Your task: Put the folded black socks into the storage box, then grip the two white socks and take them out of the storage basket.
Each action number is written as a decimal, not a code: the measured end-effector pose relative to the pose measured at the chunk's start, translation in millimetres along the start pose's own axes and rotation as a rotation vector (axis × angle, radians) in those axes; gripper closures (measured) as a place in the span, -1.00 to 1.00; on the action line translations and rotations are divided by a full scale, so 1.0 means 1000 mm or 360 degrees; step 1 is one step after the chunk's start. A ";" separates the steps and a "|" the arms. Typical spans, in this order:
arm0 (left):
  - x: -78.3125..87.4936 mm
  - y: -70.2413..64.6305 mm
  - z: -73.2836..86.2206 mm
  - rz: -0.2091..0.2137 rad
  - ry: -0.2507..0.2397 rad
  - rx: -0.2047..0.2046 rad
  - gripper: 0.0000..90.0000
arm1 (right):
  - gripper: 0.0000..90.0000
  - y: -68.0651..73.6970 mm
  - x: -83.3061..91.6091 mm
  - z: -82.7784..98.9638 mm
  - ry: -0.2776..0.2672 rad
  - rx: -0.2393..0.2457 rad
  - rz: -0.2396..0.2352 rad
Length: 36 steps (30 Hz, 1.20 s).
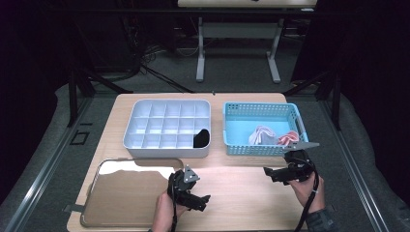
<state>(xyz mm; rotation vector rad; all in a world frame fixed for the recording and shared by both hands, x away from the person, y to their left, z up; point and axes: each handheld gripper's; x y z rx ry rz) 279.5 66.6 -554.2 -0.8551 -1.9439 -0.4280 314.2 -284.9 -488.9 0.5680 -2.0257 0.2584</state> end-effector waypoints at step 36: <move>-0.040 -0.037 -0.004 -0.0110 -0.0013 -0.0114 -1.00 | -0.97 -0.030 -0.008 -0.095 0.0093 0.0028 0.0032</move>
Point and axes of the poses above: each handheld gripper's, and its own axes: x roughly backward along the jaws, z roughly out of its underside, y roughly to its left, and after that the axes turned 12 degrees about y, right-handed
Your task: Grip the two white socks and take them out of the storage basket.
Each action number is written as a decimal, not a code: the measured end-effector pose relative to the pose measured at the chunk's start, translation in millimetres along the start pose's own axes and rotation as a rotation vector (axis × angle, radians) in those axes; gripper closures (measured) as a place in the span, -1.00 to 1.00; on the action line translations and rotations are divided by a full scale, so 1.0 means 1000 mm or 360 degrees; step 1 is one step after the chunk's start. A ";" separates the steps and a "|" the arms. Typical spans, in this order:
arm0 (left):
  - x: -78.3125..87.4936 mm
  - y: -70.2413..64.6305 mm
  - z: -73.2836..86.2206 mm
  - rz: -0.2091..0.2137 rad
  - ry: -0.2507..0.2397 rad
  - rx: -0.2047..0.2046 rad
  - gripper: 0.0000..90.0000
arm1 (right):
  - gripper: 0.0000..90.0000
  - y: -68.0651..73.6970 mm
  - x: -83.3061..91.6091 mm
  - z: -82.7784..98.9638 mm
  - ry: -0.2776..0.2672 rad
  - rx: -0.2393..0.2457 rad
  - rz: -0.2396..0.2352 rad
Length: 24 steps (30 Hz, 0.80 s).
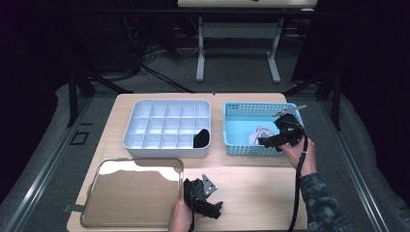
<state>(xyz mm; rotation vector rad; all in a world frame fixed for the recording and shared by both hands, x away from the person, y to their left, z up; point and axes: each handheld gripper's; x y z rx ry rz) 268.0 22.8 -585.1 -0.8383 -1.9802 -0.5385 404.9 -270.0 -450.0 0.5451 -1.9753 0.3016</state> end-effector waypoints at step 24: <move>0.001 0.003 0.000 0.0015 0.0039 0.0060 -0.99 | -0.97 -0.027 -0.064 -0.048 0.0298 -0.0174 0.0099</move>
Point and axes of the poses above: each handheld gripper's, and its own axes: x roughly backward along the jaws, z roughly out of its underside, y roughly to its left, and after that the axes turned 12 degrees about y, right-handed
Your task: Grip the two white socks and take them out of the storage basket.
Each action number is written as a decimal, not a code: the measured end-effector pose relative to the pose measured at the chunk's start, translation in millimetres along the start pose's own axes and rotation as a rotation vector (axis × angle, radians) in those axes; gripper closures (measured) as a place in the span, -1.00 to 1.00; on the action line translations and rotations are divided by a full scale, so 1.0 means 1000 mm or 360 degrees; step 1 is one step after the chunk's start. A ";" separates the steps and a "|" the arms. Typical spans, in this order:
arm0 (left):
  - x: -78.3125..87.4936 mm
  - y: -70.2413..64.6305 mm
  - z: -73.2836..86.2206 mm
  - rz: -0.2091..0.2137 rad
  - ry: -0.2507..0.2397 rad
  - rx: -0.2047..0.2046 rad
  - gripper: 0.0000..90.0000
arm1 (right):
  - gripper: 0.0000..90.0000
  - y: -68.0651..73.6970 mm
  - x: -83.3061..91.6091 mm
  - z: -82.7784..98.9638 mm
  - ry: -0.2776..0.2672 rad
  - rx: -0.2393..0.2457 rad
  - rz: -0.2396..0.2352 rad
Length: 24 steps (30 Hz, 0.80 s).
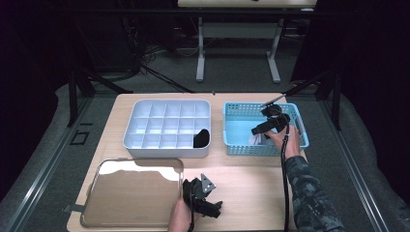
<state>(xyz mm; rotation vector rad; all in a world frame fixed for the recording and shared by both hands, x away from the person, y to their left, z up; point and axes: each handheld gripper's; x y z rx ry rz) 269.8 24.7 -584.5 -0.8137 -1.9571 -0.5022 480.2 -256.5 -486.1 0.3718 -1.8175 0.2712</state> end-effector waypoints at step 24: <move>0.002 -0.001 0.000 -0.0016 0.0030 -0.0007 -0.99 | 0.54 -0.010 -0.004 0.017 0.0056 -0.0104 -0.0099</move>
Point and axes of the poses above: each handheld gripper's, and its own axes: x roughly backward along the jaws, z roughly out of its underside, y roughly to its left, and after that the axes turned 12 degrees about y, right-handed
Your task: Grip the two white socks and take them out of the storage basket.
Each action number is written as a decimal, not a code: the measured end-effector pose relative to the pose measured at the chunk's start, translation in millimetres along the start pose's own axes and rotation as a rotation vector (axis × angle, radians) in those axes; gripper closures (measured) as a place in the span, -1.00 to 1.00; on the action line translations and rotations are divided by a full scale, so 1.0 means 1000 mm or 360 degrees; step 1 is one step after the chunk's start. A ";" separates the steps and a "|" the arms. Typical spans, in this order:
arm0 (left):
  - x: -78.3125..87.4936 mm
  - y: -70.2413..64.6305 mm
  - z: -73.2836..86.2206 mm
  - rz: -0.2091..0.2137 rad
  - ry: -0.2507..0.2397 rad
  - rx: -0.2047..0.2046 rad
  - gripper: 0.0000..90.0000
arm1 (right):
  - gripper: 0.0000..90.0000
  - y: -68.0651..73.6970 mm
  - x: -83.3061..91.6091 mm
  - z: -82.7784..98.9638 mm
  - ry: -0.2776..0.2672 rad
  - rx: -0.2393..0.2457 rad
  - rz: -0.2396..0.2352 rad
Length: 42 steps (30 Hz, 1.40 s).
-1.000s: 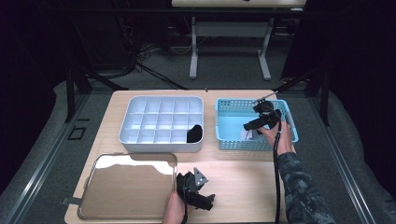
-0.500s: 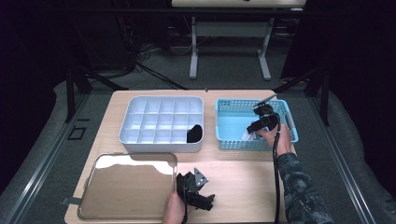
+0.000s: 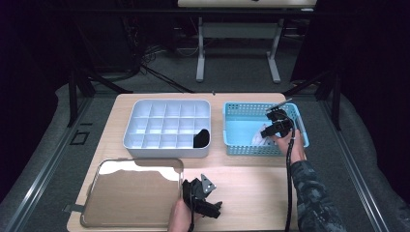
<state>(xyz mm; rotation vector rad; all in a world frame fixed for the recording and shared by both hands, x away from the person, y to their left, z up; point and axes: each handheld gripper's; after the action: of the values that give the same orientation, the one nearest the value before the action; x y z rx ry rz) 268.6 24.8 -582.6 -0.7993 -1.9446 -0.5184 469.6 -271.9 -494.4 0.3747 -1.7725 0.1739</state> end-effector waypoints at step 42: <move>-0.001 0.001 0.000 0.0015 0.0003 0.0004 -0.99 | 0.53 0.026 0.095 0.022 -0.0375 0.0166 0.0012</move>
<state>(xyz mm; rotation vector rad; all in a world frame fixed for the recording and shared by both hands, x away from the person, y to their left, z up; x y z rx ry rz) 270.0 25.2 -582.9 -0.8056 -1.9384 -0.5112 422.0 -269.7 -405.0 0.4798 -2.0023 0.2360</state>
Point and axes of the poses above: each handheld gripper's, and its own axes: x roughly backward along the jaws, z roughly out of its underside, y roughly to its left, and after that the axes turned 12 degrees about y, right-handed
